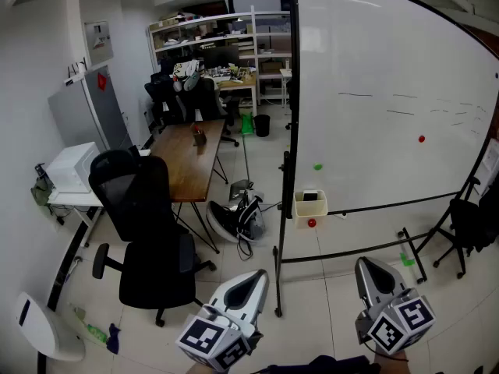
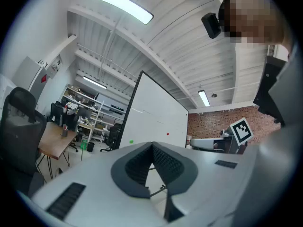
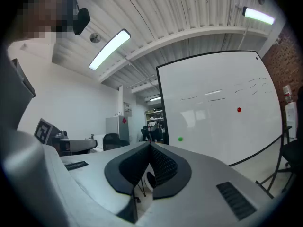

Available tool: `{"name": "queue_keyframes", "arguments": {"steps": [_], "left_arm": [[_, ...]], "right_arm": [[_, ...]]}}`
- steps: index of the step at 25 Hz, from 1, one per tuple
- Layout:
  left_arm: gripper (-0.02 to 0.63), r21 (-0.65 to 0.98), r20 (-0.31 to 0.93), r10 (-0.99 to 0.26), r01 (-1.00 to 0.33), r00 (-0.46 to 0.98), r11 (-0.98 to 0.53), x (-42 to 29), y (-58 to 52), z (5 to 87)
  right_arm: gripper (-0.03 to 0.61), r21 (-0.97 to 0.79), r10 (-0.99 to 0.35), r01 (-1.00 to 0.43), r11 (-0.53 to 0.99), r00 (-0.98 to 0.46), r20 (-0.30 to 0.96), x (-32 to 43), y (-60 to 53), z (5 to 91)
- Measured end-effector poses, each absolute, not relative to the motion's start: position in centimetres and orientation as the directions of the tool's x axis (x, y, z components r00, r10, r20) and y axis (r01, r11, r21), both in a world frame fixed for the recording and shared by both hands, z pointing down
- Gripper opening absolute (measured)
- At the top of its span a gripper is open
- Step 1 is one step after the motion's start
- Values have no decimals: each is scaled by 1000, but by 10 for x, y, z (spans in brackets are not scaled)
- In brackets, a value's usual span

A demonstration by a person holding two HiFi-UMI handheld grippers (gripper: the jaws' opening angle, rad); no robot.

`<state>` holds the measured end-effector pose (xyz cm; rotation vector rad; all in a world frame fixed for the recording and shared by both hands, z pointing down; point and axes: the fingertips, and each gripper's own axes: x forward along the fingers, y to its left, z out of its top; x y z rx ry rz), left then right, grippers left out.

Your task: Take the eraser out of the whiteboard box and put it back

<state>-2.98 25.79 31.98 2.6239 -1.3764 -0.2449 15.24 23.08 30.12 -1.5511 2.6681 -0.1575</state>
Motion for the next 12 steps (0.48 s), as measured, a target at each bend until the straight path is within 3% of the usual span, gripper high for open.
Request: {"name": "queue_keyframes", "arguments": {"steps": [12], "left_arm": [[29,222,-57,-864,-837,501,-500,-60,160,331]], "right_arm": [[23,-106,-842,-837,537,-540,-2,124,122,312]]}}
